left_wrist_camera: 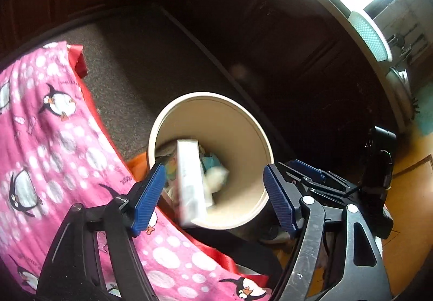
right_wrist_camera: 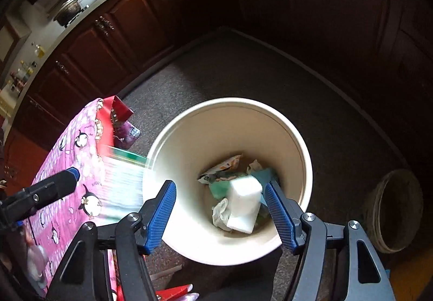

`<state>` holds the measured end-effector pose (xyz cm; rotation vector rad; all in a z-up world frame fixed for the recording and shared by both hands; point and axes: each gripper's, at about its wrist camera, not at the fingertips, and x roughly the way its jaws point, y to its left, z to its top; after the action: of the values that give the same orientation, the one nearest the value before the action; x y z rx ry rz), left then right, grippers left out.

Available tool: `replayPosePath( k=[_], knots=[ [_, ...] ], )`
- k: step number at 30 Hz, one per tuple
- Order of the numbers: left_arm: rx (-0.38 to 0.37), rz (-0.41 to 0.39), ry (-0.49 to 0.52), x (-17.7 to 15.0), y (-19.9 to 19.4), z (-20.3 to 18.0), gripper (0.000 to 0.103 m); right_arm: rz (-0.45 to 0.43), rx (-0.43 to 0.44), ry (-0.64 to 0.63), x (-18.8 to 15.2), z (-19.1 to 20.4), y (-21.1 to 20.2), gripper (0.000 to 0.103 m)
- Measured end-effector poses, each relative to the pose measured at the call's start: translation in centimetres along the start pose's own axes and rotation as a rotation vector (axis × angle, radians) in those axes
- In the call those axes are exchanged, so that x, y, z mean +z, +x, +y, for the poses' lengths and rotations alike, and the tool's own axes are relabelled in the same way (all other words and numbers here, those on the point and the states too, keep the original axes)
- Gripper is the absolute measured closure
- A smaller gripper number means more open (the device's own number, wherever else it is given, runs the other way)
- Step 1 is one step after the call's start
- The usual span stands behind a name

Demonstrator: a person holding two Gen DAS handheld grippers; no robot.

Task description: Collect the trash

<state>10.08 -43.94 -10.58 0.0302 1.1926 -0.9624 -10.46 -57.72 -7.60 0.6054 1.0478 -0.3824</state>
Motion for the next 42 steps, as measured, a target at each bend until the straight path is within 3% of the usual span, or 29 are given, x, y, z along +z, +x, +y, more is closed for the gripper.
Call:
replayPosePath(
  k=[6,23,28,35,42],
  knots=[
    [0.086,-0.041,0.033,-1.3,-2.1,0.3,0.029,0.005,0.035,0.001,-1.6,0.8,0.3,0.037],
    [0.334,-0.237,0.001,-4.8,-10.7,4.1,0.029,-0.078,0.111,-0.136,-3.4,10.0,-2.7,0.037],
    [0.343,-0.284,-0.022,-6.0,-12.8,4.9,0.029,-0.124,0.102,-0.152,-3.8,11.2,-3.9,0.032],
    [0.383,-0.366,0.014,-6.7,-15.0,3.1,0.029,-0.175,0.08,-0.138,-4.4,11.3,-6.0,0.031],
    [0.369,-0.363,0.062,-7.4,-14.9,0.7,0.029,-0.283,0.02,-0.145,-5.2,11.6,-8.6,0.031]
  ],
)
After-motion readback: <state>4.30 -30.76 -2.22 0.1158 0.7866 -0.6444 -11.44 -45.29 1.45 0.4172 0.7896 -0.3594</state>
